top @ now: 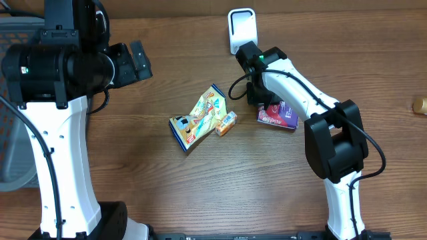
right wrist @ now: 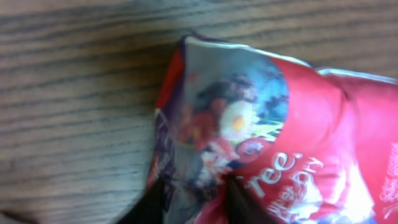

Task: Scan the item barcode
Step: 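Lower the pad pack onto the table centre and open the gripper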

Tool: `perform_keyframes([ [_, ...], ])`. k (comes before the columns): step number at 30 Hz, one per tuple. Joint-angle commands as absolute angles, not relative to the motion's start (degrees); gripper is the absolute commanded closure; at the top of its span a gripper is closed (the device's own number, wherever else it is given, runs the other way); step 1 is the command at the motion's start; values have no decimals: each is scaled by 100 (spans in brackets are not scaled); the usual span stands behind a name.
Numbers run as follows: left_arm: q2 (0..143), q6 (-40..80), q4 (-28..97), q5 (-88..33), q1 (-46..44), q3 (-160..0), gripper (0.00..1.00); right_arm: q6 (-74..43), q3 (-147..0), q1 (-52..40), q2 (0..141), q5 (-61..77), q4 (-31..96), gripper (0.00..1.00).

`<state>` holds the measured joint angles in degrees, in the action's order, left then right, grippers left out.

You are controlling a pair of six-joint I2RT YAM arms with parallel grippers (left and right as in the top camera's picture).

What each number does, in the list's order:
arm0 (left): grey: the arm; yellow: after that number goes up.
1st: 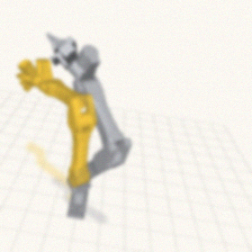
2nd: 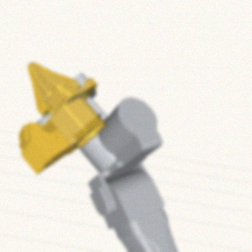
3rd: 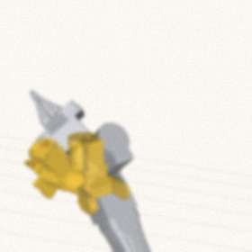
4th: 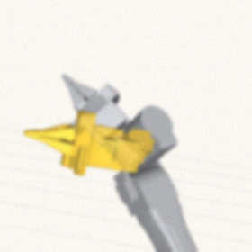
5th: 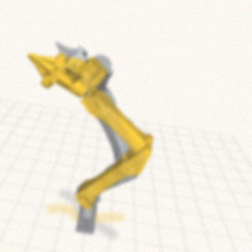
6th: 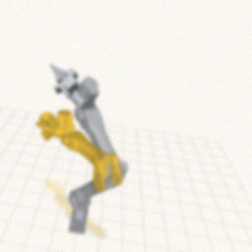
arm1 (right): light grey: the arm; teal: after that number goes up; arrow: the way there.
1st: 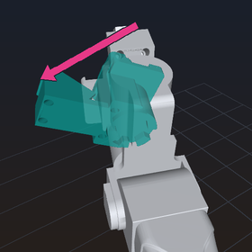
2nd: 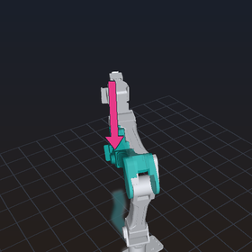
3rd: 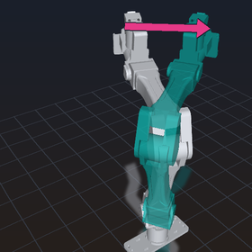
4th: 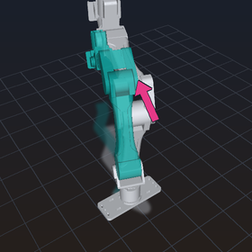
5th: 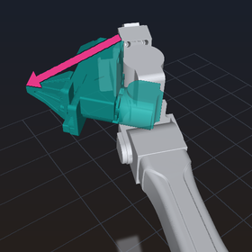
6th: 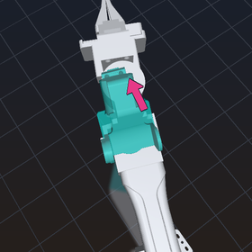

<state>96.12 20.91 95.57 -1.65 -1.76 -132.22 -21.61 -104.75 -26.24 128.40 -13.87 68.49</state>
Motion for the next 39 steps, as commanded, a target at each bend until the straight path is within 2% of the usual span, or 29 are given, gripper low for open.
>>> perform_keyframes([
  [1,9533,2145,9539,-148,-152,-13207,0,-2257,-10296,-2571,12892,-1411,6805,91],
  [2,9533,2145,9539,-148,-152,-13207,0,-2257,-10320,-2571,12892,-1411,6820,96],
  [8,9535,2145,9539,-148,-152,-13207,0,-2279,-10726,-2571,12870,-1295,7168,96],
  [14,9535,2145,9539,-148,-152,-13207,0,-2226,-11692,-2510,12682,-548,7717,97],
  [18,9535,2145,9539,-148,-152,-13207,0,-1743,-12234,-2408,12492,580,7918,96],
  [27,9535,2145,9539,-148,-152,-13207,0,-690,-12189,-1822,12409,3395,7926,96],
  [36,9533,2145,9539,-148,-152,-13207,0,-438,-11487,-1096,12409,3267,7935,96],
  [39,9535,2145,9539,-148,-152,-13207,0,-587,-10770,-875,12409,2486,7658,96],
])
